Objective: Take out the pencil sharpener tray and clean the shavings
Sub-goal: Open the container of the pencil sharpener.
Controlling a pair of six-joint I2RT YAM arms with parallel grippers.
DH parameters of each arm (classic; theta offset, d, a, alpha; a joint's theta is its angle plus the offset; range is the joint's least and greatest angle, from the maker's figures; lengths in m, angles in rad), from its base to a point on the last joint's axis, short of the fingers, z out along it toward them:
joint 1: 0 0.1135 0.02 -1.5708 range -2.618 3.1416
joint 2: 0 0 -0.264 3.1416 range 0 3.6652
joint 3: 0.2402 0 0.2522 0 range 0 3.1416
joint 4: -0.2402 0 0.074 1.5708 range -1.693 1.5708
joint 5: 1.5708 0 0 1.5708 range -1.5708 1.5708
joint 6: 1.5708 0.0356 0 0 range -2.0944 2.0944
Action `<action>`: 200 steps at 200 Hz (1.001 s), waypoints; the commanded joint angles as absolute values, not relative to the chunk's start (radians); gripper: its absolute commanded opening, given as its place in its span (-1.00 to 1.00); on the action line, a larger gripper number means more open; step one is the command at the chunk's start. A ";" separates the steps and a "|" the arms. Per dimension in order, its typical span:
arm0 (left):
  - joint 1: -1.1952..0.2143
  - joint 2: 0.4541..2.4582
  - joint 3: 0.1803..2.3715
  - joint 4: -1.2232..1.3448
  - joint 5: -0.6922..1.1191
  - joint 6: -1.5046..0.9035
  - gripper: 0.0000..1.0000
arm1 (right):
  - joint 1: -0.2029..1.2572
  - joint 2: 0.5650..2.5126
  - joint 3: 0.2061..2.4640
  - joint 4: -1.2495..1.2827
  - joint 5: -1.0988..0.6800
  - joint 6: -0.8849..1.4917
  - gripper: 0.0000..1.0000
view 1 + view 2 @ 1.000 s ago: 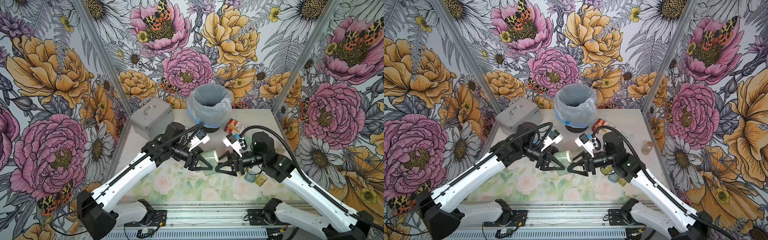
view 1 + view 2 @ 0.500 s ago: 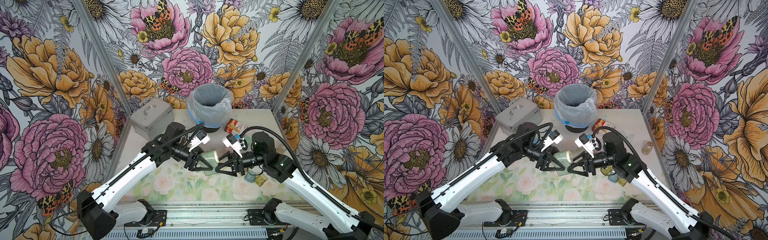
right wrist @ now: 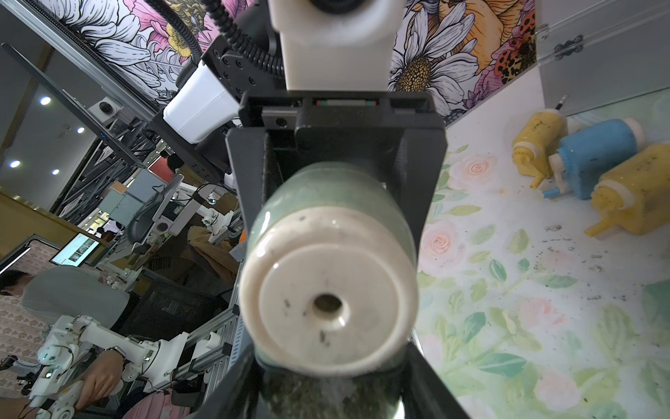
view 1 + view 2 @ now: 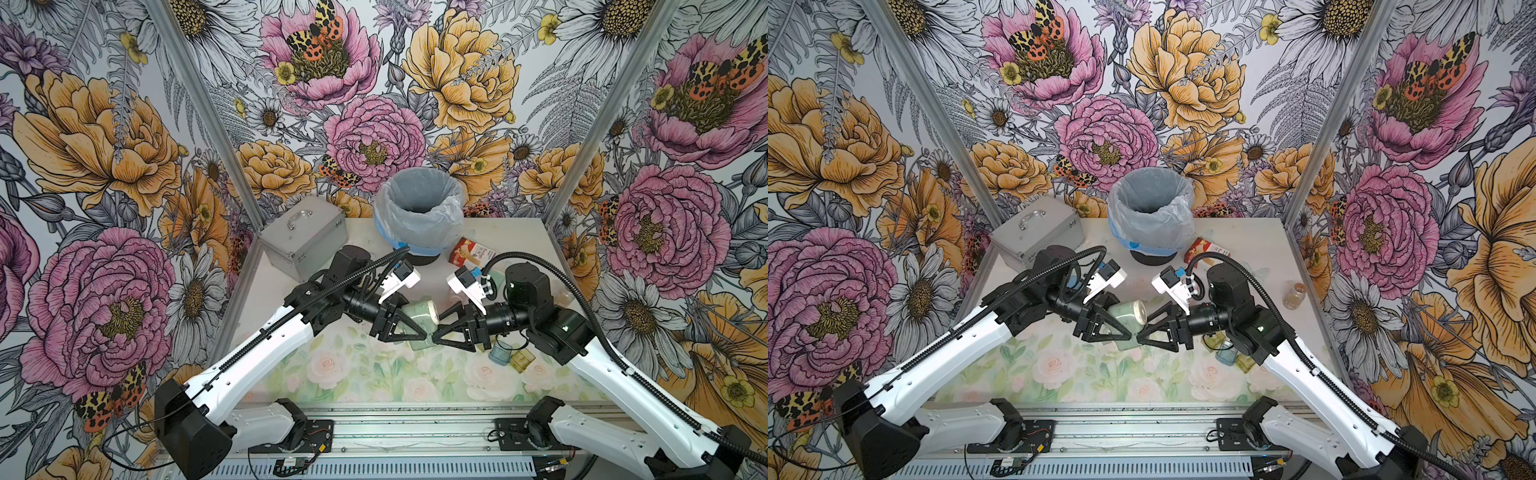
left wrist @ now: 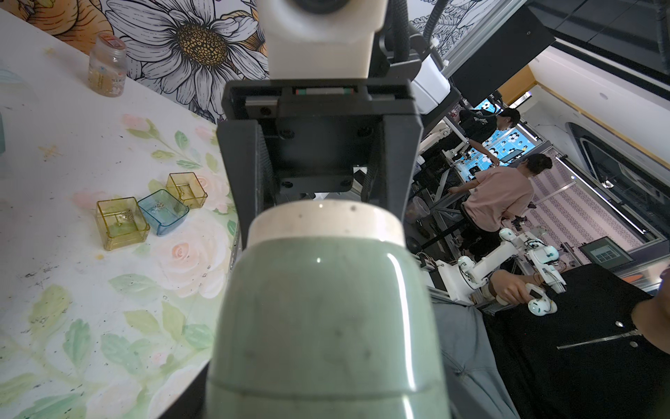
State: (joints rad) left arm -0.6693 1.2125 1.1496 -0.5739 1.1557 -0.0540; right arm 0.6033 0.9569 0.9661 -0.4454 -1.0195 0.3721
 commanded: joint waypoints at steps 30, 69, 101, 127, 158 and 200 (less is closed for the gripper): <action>-0.647 1.169 1.122 -0.614 1.166 -0.067 -0.76 | 0.568 0.924 1.008 -0.469 -0.991 0.350 -0.01; -0.638 1.160 1.120 -0.615 1.164 -0.066 -0.76 | 0.563 0.922 1.006 -0.472 -0.986 0.351 0.02; -0.635 1.157 1.125 -0.615 1.162 -0.065 -0.75 | 0.563 0.924 1.008 -0.472 -0.994 0.354 0.03; -0.645 1.160 1.138 -0.615 1.157 -0.068 -0.74 | 0.567 0.932 1.008 -0.471 -0.993 0.356 0.04; -0.664 1.169 1.160 -0.616 1.149 -0.067 -0.73 | 0.587 0.951 1.009 -0.470 -0.986 0.354 0.06; -0.676 1.173 1.175 -0.615 1.143 -0.067 -0.73 | 0.606 0.962 1.005 -0.469 -0.966 0.347 0.15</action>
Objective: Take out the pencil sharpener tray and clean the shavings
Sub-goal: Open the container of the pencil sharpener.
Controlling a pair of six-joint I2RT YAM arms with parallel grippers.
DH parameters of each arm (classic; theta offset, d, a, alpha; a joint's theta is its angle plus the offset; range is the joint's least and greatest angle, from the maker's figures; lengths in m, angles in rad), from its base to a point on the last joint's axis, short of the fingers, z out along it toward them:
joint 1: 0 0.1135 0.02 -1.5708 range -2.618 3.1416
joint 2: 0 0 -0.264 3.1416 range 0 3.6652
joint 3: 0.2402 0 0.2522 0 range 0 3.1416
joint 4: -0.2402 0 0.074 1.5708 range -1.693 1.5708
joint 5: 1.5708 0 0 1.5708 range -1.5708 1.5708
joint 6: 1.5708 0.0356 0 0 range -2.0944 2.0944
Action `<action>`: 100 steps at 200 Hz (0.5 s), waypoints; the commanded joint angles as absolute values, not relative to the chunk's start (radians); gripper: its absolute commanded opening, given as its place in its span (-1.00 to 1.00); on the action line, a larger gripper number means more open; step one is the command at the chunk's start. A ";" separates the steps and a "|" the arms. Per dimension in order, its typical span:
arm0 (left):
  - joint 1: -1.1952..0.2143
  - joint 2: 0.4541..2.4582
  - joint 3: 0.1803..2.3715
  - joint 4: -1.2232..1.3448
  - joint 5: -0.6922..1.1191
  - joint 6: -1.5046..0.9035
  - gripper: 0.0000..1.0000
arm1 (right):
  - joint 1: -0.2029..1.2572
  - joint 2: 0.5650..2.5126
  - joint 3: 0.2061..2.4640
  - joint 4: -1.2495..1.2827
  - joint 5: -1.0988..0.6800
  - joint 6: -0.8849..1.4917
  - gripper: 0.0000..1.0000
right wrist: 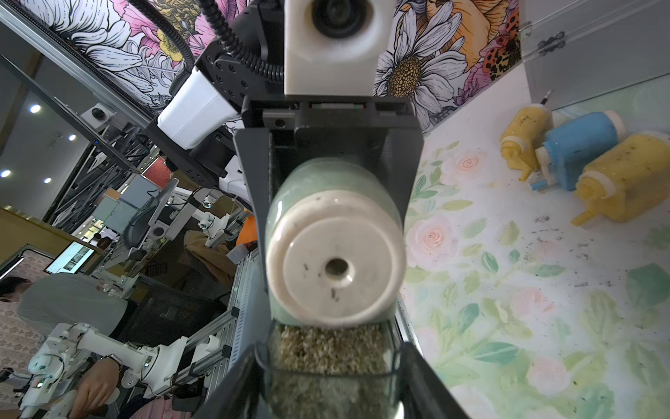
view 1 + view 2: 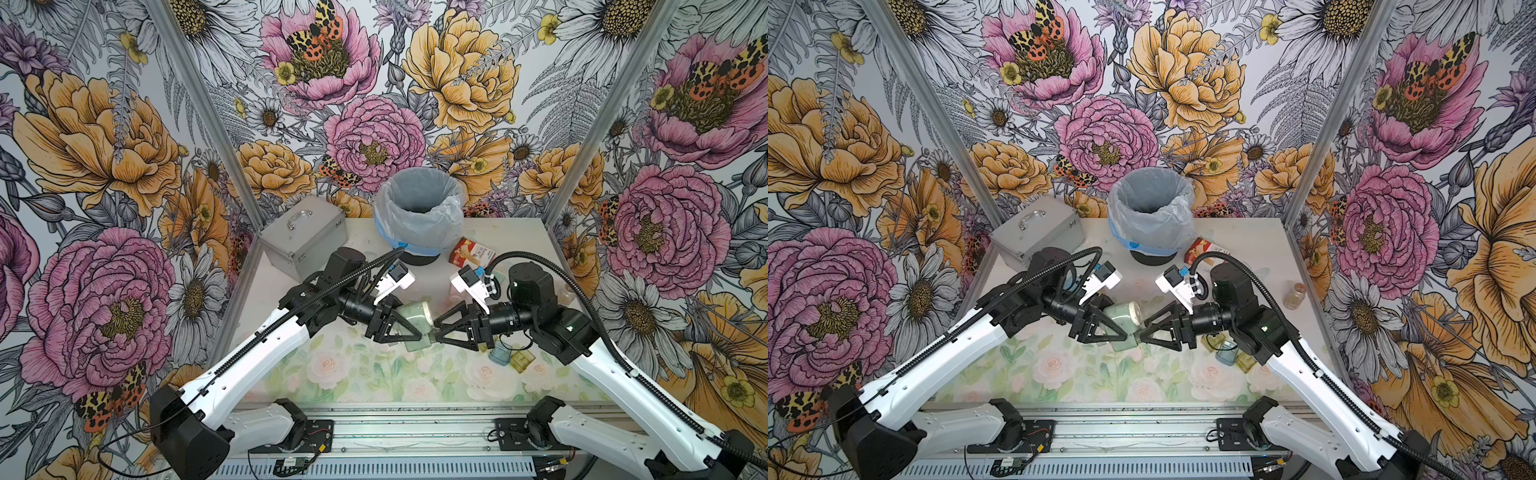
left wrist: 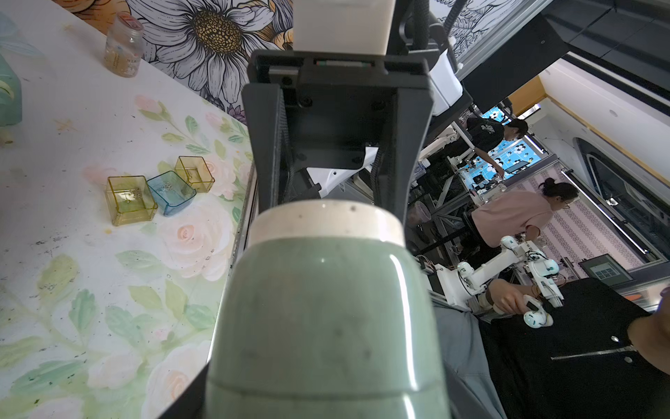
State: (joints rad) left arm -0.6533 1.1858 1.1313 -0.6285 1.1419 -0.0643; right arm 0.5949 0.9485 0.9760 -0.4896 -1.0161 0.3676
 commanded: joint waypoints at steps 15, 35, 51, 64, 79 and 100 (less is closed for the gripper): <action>-0.676 1.172 1.177 -0.615 1.141 -0.067 -0.73 | 0.609 0.960 1.005 -0.469 -0.962 0.347 0.20; -0.679 1.171 1.180 -0.616 1.141 -0.067 -0.72 | 0.611 0.959 1.005 -0.469 -0.962 0.347 0.31; -0.684 1.172 1.181 -0.616 1.138 -0.067 -0.72 | 0.612 0.963 1.005 -0.469 -0.962 0.345 0.34; -0.685 1.172 1.183 -0.615 1.137 -0.068 -0.72 | 0.615 0.966 1.005 -0.470 -0.962 0.345 0.35; -0.685 1.171 1.183 -0.615 1.135 -0.067 -0.72 | 0.619 0.967 1.008 -0.469 -0.960 0.345 0.35; -0.686 1.169 1.183 -0.616 1.132 -0.067 -0.71 | 0.620 0.961 1.010 -0.468 -0.966 0.344 0.32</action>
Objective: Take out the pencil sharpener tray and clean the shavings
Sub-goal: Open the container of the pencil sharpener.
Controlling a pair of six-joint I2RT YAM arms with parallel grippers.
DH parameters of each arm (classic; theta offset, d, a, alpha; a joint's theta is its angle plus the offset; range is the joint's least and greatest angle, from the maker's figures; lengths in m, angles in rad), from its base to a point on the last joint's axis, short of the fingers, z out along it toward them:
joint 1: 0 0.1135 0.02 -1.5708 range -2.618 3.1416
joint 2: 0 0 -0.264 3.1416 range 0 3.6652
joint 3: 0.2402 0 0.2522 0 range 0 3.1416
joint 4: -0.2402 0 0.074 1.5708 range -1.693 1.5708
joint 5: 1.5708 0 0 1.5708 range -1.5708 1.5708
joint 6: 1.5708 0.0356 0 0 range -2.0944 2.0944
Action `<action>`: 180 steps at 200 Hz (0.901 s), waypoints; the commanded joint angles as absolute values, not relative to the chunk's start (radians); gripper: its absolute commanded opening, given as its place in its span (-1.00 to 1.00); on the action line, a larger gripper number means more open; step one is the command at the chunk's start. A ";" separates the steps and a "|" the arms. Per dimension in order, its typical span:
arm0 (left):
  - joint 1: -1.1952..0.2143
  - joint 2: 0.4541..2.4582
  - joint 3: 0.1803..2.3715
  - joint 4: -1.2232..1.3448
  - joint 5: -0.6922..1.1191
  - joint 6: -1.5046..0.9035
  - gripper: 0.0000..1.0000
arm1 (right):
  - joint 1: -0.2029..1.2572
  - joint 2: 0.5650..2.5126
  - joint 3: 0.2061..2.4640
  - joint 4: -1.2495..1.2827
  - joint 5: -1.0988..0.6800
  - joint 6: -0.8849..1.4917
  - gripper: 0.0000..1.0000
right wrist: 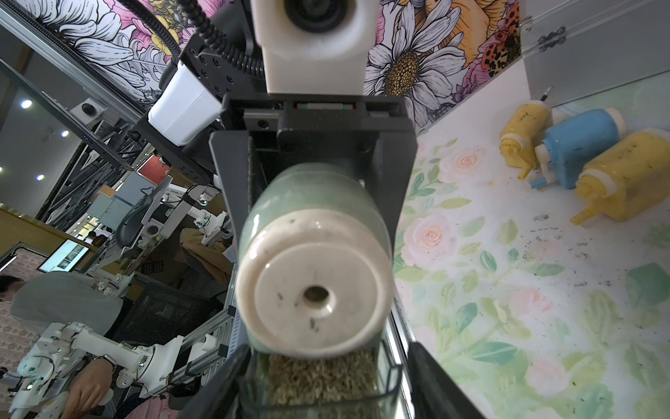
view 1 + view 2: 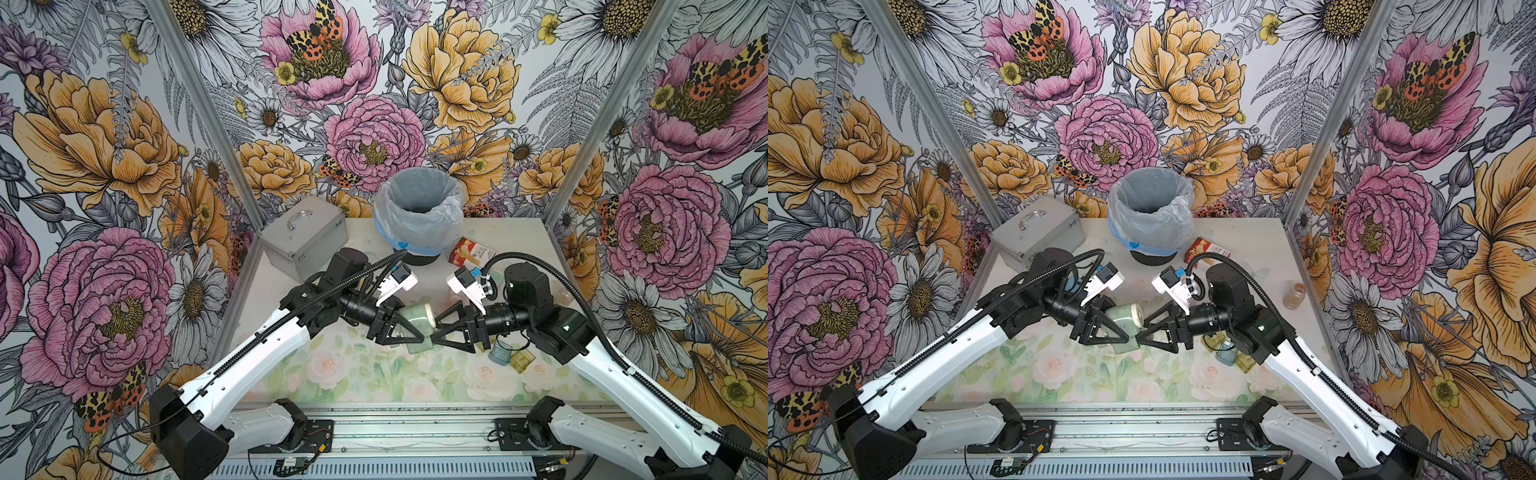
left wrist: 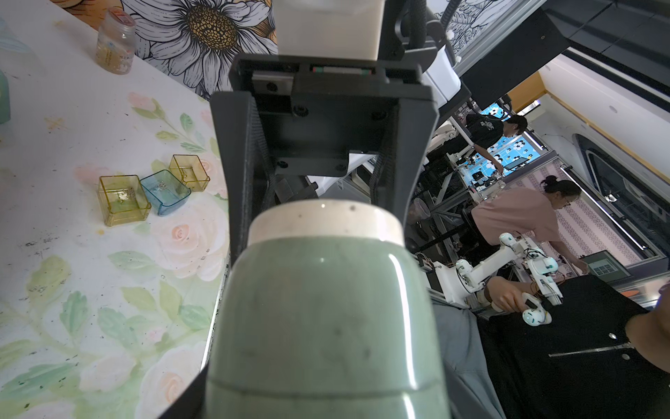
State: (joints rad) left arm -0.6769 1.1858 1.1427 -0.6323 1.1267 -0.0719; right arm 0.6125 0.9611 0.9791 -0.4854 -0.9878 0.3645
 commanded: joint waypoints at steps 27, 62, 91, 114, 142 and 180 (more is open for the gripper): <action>-0.686 1.169 1.185 -0.615 1.132 -0.066 -0.70 | 0.621 0.968 1.006 -0.468 -0.991 0.342 0.43; -0.686 1.170 1.191 -0.615 1.130 -0.066 -0.70 | 0.627 0.979 1.003 -0.468 -0.996 0.339 0.43; -0.686 1.170 1.189 -0.615 1.132 -0.066 -0.69 | 0.628 0.968 1.014 -0.468 -0.991 0.334 0.06; -0.680 1.166 1.177 -0.615 1.136 -0.066 -0.69 | 0.627 0.959 1.022 -0.469 -0.979 0.332 -0.07; -0.644 1.148 1.145 -0.615 1.146 -0.072 -0.69 | 0.620 0.948 1.023 -0.471 -0.967 0.328 -0.09; -0.595 1.092 1.115 -0.615 1.157 -0.070 -0.69 | 0.601 0.936 1.028 -0.472 -0.966 0.330 -0.09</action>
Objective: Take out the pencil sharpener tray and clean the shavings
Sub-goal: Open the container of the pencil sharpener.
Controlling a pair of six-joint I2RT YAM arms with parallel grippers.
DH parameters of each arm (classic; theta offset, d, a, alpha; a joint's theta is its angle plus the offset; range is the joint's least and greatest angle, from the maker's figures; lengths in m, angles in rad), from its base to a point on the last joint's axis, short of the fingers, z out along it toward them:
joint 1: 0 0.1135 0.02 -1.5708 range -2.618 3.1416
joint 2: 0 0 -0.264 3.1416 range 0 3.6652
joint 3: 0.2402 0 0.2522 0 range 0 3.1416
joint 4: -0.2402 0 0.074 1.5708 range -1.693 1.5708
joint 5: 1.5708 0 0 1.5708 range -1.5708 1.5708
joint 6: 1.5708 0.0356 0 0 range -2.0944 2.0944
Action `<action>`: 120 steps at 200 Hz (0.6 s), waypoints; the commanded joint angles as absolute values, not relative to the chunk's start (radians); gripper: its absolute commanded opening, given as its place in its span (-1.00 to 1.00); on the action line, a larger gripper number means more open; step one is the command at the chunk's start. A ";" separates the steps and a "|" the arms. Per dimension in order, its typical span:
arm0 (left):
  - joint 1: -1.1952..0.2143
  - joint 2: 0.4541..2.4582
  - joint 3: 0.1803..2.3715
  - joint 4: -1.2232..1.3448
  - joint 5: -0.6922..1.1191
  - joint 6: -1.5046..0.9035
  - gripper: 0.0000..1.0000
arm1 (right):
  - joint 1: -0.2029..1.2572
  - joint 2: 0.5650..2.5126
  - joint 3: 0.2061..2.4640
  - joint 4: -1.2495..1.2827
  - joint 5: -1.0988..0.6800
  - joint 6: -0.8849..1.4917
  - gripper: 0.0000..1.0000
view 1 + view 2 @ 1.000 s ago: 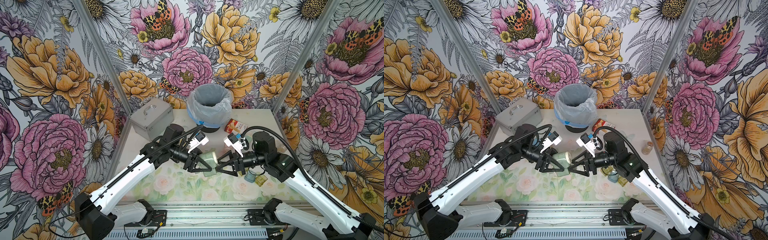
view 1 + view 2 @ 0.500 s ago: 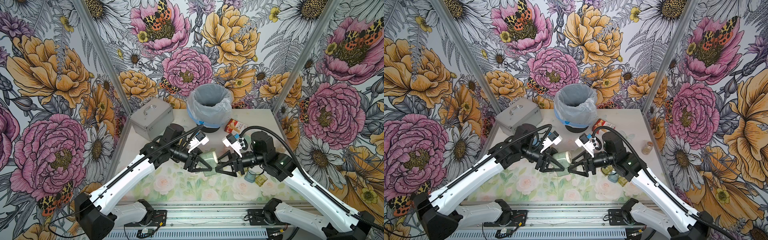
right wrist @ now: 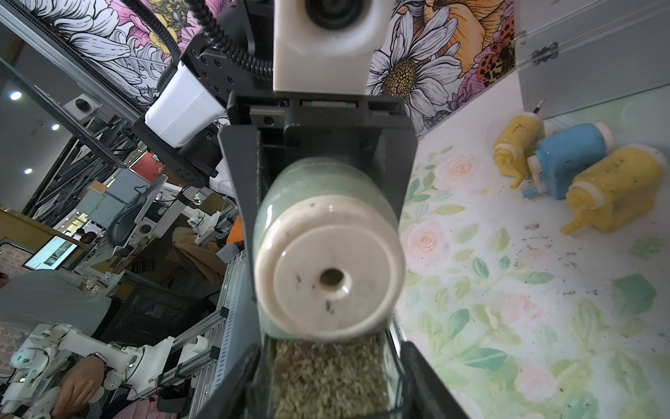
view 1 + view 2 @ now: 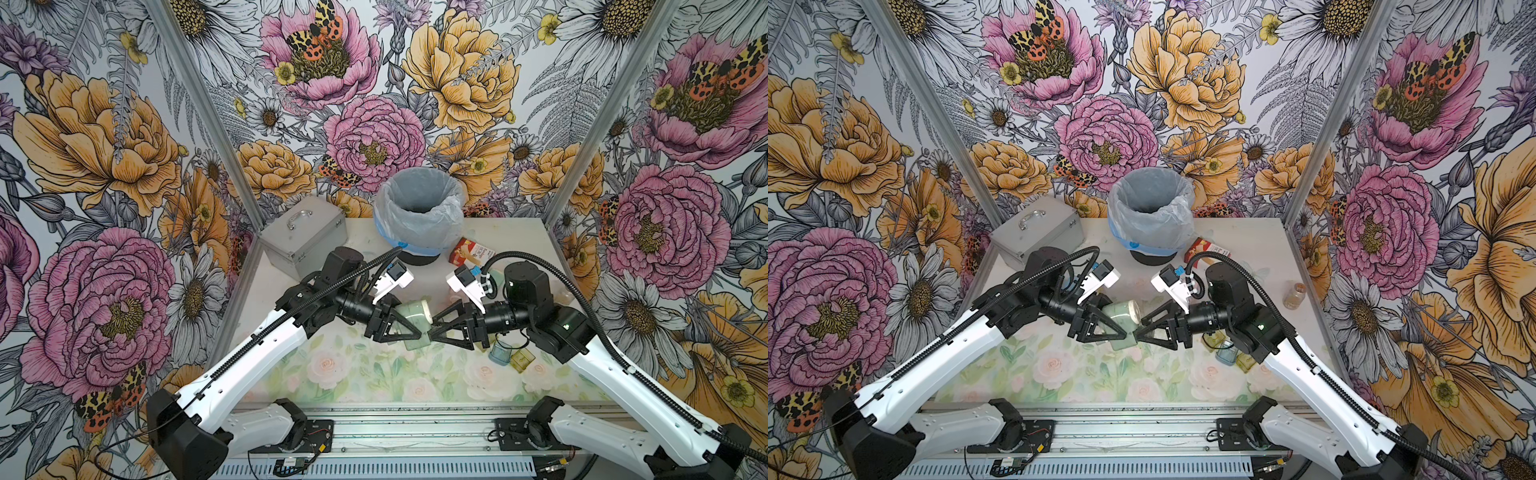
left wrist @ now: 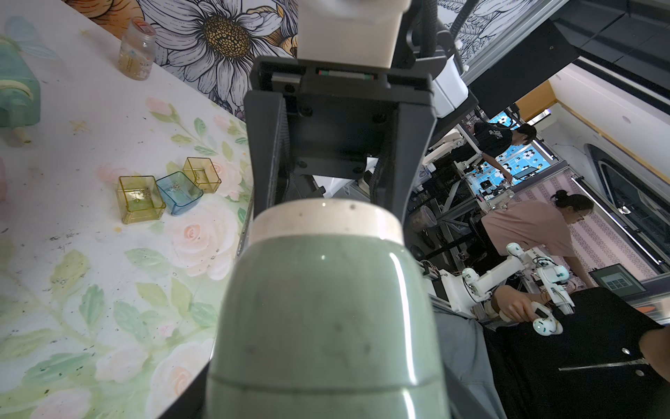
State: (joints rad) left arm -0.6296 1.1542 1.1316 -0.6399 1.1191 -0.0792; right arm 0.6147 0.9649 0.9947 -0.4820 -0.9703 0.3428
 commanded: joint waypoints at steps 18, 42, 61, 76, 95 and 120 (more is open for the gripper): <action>-0.576 1.072 1.103 -0.616 1.156 -0.070 -0.69 | 0.590 0.931 1.029 -0.471 -0.964 0.333 -0.10; -0.532 1.052 1.084 -0.614 1.154 -0.080 -0.69 | 0.573 0.917 1.023 -0.471 -0.950 0.337 -0.10; -0.489 1.037 1.064 -0.615 1.157 -0.086 -0.69 | 0.557 0.904 1.017 -0.471 -0.939 0.342 -0.11; -0.463 1.021 1.051 -0.616 1.145 -0.084 -0.69 | 0.546 0.899 1.017 -0.471 -0.928 0.347 -0.11; -0.436 1.002 1.043 -0.616 1.077 -0.080 -0.70 | 0.535 0.900 1.023 -0.472 -0.919 0.351 -0.11; -0.414 0.979 1.042 -0.615 0.973 -0.075 -0.91 | 0.522 0.911 1.041 -0.471 -0.897 0.354 -0.11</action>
State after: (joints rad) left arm -0.4355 1.0222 1.0420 -0.6399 1.0744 -0.0795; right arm 0.5358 0.9119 1.0035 -0.4816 -0.9321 0.3496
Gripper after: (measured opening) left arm 0.612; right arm 0.558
